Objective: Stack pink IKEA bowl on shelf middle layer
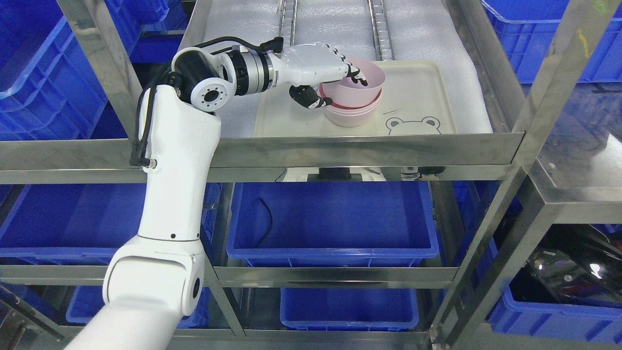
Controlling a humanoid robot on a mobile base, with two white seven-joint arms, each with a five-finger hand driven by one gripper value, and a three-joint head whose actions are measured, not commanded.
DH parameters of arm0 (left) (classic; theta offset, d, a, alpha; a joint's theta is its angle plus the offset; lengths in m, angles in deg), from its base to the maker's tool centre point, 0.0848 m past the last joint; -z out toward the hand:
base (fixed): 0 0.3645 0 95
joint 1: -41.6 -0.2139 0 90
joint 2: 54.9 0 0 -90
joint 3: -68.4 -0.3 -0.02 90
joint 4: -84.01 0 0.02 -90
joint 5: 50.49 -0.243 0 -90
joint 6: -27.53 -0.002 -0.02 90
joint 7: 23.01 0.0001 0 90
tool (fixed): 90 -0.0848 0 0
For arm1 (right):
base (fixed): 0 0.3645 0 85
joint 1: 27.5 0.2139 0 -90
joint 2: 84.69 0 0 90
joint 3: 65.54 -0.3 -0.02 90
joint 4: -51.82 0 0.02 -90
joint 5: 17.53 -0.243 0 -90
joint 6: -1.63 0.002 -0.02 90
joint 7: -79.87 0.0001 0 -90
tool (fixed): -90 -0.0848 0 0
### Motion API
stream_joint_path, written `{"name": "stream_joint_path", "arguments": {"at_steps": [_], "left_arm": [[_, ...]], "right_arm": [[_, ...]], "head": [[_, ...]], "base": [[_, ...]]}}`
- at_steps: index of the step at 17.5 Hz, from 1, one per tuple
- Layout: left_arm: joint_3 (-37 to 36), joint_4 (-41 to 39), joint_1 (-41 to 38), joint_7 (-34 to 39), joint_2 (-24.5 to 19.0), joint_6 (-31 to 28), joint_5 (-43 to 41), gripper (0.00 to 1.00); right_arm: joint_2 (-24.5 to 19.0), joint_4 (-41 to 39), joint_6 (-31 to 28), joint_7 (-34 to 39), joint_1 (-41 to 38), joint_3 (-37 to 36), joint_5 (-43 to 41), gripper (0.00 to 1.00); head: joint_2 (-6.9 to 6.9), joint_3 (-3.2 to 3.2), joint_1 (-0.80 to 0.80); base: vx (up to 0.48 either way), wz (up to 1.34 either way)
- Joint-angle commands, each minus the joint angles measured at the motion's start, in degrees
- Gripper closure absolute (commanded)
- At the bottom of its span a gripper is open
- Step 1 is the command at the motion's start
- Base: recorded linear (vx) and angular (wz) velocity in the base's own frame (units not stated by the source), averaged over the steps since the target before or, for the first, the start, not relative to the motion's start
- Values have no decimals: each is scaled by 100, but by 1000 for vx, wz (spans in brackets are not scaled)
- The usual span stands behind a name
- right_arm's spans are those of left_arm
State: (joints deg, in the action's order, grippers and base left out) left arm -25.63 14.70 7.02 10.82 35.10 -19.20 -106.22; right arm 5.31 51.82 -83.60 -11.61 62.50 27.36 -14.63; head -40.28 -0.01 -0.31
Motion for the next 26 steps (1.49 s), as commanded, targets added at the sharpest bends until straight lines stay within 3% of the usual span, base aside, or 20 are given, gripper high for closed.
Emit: {"name": "stream_joint_path", "arguments": {"at_steps": [1, 4, 6, 10, 12, 15, 19, 26], "left_arm": [[560, -64, -5, 150, -100, 7, 272, 3], [720, -47, -58, 89, -100, -54, 1745, 0], [624, -82, -120, 98, -100, -466, 3045, 0], [-341, -589, -663, 159, -100, -617, 4921, 0], [-1008, -1082, -1128, 177, -100, -678, 5177, 0], [-1984, -1435, -1805, 789, -100, -626, 5213, 0], [-2680, -1717, -2990, 871, -100, -214, 5205, 0], [-2288, -1665, -4442, 976, -100, -134, 5169, 0]], "right_arm": [[100, -100, -2, -1, -123, 0, 0, 0], [100, -100, -2, -1, -123, 0, 0, 0], [100, -100, -2, -1, -123, 0, 0, 0], [100, -100, -2, -1, -123, 0, 0, 0], [100, -100, -2, -1, -123, 0, 0, 0], [100, -100, -2, -1, -123, 0, 0, 0], [100, -100, -2, -1, -123, 0, 0, 0], [100, -100, -2, -1, -123, 0, 0, 0]], "head": [[0, 0, 0], [0, 0, 0], [0, 0, 0], [0, 0, 0], [0, 0, 0], [0, 0, 0], [0, 0, 0], [0, 0, 0]], "base": [[0, 0], [0, 0], [0, 0], [0, 0], [0, 0], [0, 0], [0, 0], [0, 0]]}}
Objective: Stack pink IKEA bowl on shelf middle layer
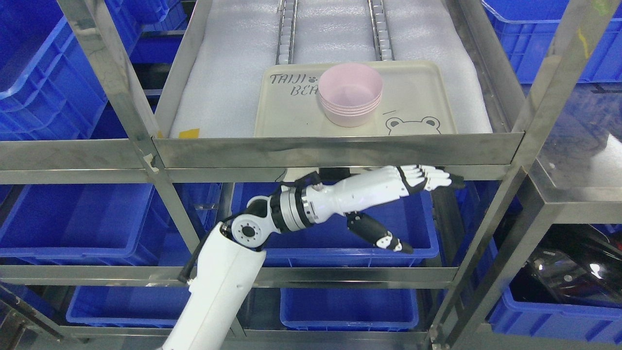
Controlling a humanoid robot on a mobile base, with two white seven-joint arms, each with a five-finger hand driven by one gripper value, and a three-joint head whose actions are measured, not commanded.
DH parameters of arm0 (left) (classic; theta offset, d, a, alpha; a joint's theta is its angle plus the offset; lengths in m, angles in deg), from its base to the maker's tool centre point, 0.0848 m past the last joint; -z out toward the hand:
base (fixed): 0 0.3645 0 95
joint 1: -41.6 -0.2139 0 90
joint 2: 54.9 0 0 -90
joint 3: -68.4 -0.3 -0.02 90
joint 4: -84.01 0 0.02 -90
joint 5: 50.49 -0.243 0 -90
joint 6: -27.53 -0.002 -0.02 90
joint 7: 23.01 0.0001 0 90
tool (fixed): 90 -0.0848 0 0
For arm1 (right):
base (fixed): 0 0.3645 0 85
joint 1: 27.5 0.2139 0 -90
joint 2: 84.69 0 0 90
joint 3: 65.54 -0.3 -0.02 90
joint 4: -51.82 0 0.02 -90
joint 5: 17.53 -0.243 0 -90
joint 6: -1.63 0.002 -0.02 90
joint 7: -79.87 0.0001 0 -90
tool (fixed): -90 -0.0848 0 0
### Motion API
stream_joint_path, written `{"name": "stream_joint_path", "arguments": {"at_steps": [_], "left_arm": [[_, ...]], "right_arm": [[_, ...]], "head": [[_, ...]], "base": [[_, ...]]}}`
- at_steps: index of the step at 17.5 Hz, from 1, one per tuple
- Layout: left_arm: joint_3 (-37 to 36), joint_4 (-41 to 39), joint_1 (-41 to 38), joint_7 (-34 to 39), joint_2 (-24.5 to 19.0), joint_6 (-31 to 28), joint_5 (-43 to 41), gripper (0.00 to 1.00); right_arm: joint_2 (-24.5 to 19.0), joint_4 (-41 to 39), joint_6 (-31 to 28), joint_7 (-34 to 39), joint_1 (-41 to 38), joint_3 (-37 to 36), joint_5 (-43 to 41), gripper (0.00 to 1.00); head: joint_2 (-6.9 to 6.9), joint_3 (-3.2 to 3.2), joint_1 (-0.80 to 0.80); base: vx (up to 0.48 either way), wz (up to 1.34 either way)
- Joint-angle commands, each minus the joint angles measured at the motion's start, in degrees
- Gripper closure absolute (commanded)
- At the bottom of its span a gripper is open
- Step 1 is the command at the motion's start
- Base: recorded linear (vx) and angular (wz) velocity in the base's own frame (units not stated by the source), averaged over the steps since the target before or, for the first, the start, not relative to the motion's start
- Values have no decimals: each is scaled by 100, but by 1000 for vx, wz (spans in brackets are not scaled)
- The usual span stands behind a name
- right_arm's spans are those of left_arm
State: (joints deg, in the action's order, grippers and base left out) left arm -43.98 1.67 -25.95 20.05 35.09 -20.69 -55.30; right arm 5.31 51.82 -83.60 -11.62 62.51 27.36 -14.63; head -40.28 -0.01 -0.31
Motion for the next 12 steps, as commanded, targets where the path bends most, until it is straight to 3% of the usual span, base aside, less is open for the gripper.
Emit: {"name": "stream_joint_path", "arguments": {"at_steps": [1, 5, 9, 12], "left_arm": [[-225, -301, -1434, 97, -99, -46, 68, 0], [408, 173, -2227, 588, -99, -432, 68, 0], [752, 780, -2448, 2341, -99, -696, 138, 0], [875, 772, -2439, 3486, -99, -1127, 235, 0]], "right_arm": [[100, -100, -2, 0, -124, 0, 0, 0], [100, -100, -2, 0, -124, 0, 0, 0], [100, -100, -2, 0, -124, 0, 0, 0], [100, -100, -2, 0, -124, 0, 0, 0]], "head": [[0, 0, 0], [0, 0, 0], [0, 0, 0], [0, 0, 0]], "base": [[0, 0], [0, 0], [0, 0], [0, 0]]}}
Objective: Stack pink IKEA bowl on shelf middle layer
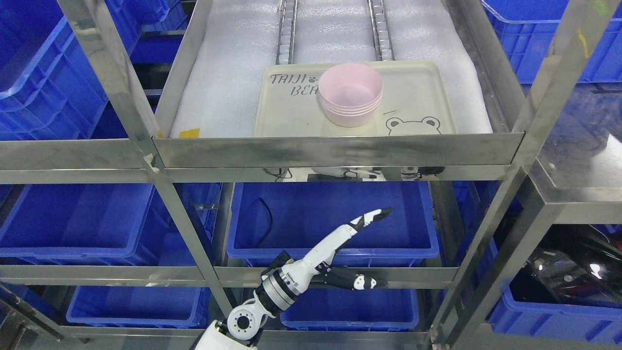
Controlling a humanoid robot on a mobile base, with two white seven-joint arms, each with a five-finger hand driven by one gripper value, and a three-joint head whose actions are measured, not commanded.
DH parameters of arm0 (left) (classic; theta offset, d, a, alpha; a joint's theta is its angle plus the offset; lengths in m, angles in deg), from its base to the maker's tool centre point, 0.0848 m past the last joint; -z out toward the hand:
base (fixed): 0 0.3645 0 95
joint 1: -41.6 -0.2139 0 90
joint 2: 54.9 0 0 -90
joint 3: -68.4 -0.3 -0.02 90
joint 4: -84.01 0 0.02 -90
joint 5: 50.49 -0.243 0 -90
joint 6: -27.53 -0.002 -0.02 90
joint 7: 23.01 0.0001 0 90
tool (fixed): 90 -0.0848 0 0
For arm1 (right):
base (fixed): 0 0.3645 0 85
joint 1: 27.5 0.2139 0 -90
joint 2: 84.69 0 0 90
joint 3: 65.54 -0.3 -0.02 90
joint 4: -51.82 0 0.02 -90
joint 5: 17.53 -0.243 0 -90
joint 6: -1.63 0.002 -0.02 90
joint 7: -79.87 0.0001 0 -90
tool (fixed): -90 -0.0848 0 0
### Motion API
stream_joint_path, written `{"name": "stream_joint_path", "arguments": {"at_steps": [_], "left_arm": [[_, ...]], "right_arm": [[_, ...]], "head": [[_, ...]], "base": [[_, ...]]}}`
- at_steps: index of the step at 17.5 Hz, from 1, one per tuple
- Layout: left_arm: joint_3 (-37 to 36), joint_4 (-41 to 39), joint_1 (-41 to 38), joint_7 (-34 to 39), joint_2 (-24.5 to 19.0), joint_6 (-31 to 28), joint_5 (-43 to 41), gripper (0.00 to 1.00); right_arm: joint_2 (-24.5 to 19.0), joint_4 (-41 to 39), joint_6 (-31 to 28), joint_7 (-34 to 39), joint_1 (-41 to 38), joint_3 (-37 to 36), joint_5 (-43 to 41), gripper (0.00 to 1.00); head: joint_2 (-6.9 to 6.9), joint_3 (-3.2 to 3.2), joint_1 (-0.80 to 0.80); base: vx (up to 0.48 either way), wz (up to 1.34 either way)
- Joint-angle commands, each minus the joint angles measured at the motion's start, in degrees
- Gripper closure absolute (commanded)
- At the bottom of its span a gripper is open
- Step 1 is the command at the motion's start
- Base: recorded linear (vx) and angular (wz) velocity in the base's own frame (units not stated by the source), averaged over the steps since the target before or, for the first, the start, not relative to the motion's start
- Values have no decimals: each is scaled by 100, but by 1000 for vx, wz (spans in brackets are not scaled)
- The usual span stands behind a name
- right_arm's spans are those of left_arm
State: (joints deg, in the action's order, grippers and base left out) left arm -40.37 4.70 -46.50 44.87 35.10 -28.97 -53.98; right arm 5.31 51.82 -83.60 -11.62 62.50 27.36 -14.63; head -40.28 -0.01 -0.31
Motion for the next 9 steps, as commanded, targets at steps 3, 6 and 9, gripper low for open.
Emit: {"name": "stream_joint_path", "arguments": {"at_steps": [3, 6, 9], "left_arm": [[655, 347, -384, 1859, -100, -728, 138, 0], [831, -197, -393, 1905, -100, -2079, 734, 0], [805, -497, -384, 1931, -100, -2453, 754, 0]], "right_arm": [[100, -100, -2, 0, -123, 0, 0, 0], [100, -100, -2, 0, -123, 0, 0, 0], [100, -100, -2, 0, -123, 0, 0, 0]], "head": [[0, 0, 0], [0, 0, 0], [0, 0, 0]], "base": [[0, 0], [0, 0], [0, 0]]}}
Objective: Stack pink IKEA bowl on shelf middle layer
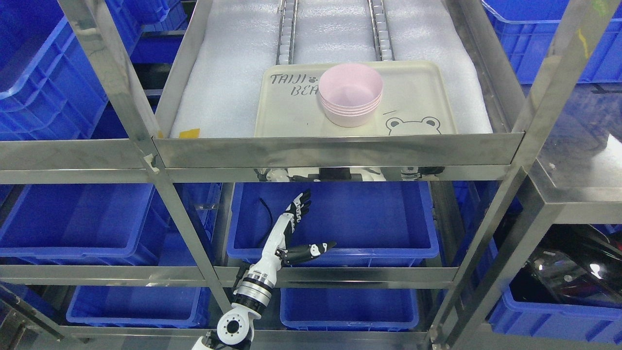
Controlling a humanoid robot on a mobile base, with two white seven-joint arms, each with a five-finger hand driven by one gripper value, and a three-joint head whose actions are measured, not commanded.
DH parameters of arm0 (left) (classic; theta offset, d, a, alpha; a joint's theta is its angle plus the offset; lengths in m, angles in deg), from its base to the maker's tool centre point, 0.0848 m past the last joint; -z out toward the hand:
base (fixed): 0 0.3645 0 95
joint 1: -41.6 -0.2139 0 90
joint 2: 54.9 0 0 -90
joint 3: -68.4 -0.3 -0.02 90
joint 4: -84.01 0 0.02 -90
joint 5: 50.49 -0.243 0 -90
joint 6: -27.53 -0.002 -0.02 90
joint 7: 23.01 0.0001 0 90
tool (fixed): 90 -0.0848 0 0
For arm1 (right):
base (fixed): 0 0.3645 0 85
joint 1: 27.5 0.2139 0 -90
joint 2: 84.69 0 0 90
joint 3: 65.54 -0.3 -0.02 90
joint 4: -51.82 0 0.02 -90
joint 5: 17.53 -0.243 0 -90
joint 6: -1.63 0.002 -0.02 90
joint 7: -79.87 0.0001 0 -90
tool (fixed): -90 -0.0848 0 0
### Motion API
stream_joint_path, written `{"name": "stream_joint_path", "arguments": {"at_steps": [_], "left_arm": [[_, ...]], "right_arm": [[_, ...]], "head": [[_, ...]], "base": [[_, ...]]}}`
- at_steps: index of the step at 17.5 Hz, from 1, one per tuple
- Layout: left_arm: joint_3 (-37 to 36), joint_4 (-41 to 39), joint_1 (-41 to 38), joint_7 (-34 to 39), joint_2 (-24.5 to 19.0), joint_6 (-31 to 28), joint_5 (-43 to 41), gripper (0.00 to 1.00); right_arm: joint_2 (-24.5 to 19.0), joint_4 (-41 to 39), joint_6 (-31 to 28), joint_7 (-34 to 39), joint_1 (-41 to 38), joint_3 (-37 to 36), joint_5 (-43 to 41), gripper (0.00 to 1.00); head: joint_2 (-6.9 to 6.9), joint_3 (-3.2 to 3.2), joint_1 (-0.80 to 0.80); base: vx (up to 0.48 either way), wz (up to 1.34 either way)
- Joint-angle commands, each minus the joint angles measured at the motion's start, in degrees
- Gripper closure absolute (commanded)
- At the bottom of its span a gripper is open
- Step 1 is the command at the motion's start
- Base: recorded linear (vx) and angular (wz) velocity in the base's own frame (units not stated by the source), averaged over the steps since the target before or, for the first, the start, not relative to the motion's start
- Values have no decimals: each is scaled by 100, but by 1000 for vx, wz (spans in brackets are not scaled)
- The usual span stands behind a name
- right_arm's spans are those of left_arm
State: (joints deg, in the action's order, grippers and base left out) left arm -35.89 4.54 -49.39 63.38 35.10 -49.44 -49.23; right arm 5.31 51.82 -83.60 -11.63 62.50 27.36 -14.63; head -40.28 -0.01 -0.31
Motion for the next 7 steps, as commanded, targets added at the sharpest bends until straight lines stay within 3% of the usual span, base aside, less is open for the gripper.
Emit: {"name": "stream_joint_path", "arguments": {"at_steps": [1, 7], "left_arm": [[348, -507, -86, 79, -100, -389, 279, 0], [339, -499, -95, 44, -100, -318, 279, 0]], "right_arm": [[100, -100, -2, 1, -123, 0, 0, 0], [100, -100, -2, 1, -123, 0, 0, 0]], "head": [[0, 0, 0], [0, 0, 0]], "base": [[0, 0], [0, 0]]}}
